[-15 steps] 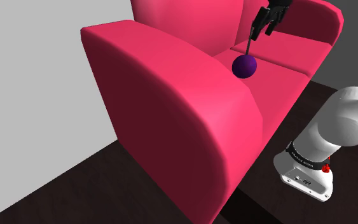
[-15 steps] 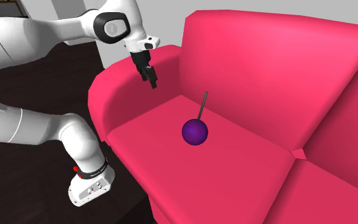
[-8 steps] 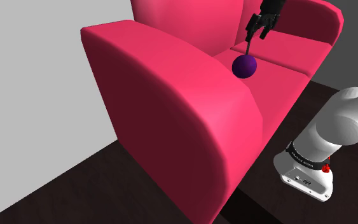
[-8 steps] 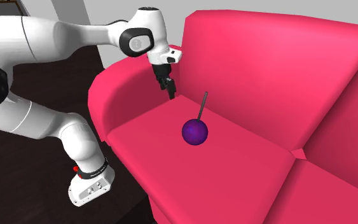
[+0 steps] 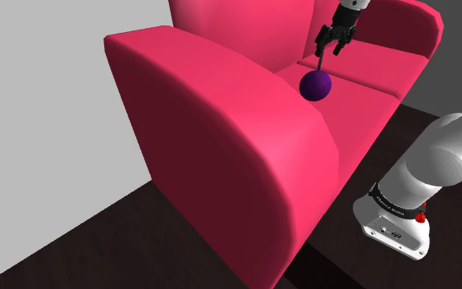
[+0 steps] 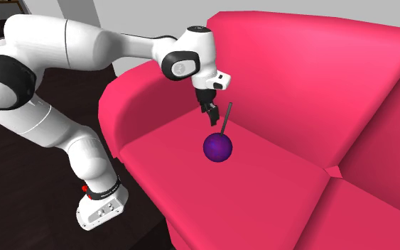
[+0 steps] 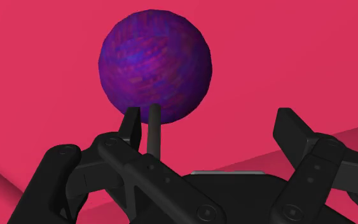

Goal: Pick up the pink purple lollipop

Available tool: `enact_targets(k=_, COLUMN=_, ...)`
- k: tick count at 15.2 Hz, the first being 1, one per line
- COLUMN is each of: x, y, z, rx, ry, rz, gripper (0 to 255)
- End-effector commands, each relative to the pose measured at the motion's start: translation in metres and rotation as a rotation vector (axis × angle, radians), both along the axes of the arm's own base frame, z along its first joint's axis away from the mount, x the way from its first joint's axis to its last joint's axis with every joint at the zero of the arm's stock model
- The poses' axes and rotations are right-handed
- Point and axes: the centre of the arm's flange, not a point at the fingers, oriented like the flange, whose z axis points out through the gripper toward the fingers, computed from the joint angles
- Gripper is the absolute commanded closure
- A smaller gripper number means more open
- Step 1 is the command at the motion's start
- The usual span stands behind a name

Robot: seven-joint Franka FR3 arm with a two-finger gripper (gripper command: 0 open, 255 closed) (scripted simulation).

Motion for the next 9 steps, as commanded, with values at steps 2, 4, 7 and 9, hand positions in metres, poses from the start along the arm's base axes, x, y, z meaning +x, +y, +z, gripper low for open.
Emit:
enact_targets(k=2, x=0.010, y=-0.035, z=-0.019, rx=0.017, ry=-0.001, rz=-0.045, gripper=0)
enact_targets(k=4, x=0.013, y=-0.048, z=-0.026, rx=0.023, ry=-0.002, rz=-0.061, gripper=0)
enact_targets(k=7, x=0.013, y=-0.048, z=-0.042, rx=0.023, ry=-0.002, rz=-0.061, gripper=0)
enact_targets(k=9, x=0.013, y=-0.048, z=-0.052, rx=0.023, ry=-0.002, rz=-0.061, gripper=0)
